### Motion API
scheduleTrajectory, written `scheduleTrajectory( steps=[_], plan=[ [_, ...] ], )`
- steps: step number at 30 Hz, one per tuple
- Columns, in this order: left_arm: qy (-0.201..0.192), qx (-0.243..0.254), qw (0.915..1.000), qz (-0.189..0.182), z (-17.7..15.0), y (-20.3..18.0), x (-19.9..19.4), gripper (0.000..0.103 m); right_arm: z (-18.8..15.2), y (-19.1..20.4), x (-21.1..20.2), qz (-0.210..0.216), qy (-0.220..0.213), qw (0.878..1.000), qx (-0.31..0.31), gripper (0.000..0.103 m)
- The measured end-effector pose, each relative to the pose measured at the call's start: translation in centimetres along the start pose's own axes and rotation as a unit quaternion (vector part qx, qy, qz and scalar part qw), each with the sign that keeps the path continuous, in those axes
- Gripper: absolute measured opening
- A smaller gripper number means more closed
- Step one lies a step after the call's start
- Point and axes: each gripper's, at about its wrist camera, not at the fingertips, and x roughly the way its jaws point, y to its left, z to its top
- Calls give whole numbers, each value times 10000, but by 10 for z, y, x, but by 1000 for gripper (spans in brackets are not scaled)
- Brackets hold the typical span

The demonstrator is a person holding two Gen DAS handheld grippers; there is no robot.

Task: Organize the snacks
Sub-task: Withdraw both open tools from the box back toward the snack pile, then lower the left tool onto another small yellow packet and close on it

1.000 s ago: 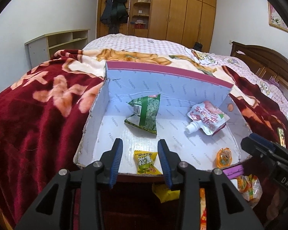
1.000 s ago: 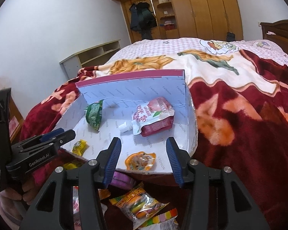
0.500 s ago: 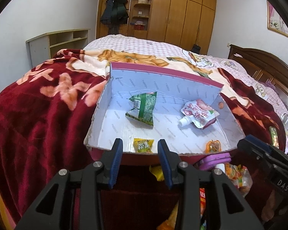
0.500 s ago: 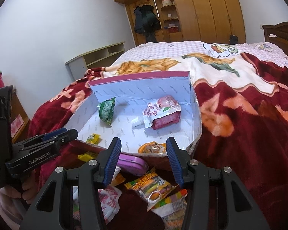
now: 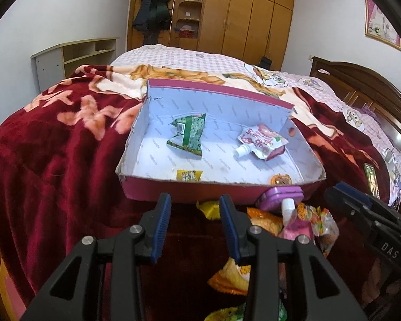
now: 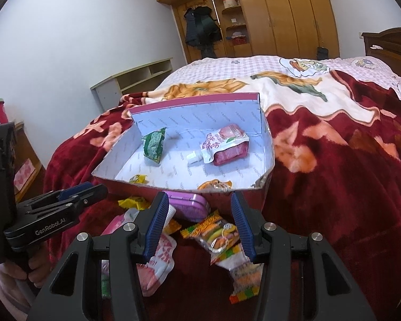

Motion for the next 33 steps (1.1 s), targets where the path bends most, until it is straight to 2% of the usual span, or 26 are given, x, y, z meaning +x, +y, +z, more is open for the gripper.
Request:
scheduleTrajectory(
  steps=[12,26,29,33],
  plan=[
    [161,-56,9998,-52,-11,-1,-3,40,-16,-4,-9,-90,143,9999,35,50],
    [509,-138,9986,-93,-12,-6,25,40,-29,-17,-5,-206,357,9991,92,50],
    [535,-79,9985,-68,-10,-10,31,44,-30,-18,-4,-203,368,9991,100,50],
    [626,-8,9980,-97,-8,-16,42,44,-31,-20,-4,-194,377,9990,121,50]
  ],
)
